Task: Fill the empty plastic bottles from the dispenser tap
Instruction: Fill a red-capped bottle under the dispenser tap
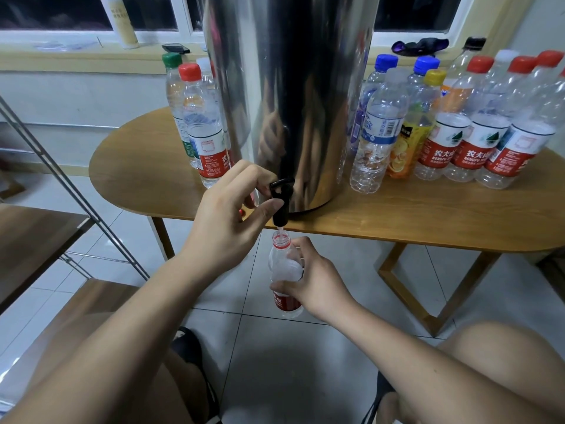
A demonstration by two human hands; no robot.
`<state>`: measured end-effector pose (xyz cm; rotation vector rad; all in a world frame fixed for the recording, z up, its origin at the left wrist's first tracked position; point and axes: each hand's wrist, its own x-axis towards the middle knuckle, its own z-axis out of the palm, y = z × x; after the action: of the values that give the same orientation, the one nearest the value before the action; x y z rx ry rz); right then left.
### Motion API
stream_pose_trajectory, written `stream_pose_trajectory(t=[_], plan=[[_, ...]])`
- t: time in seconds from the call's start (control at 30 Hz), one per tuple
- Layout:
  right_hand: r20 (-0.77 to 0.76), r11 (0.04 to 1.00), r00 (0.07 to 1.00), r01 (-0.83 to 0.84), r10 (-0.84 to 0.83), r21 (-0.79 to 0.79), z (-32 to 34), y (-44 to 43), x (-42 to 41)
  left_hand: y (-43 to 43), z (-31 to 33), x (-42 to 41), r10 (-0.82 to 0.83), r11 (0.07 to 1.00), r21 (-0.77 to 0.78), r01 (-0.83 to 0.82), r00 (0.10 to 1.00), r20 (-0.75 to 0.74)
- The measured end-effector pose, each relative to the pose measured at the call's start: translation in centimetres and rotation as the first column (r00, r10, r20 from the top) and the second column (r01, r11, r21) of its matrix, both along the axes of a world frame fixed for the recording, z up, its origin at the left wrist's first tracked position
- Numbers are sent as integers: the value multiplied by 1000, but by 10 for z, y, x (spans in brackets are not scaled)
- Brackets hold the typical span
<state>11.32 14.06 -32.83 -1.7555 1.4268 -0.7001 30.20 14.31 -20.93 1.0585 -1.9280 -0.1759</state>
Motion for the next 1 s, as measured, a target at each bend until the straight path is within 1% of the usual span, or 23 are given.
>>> stream_pose_trajectory(t=[1.0], plan=[[1, 1000, 1000, 2, -2, -21, -2, -2, 2, -1, -1, 1, -6, 1000, 15, 6, 999, -33]])
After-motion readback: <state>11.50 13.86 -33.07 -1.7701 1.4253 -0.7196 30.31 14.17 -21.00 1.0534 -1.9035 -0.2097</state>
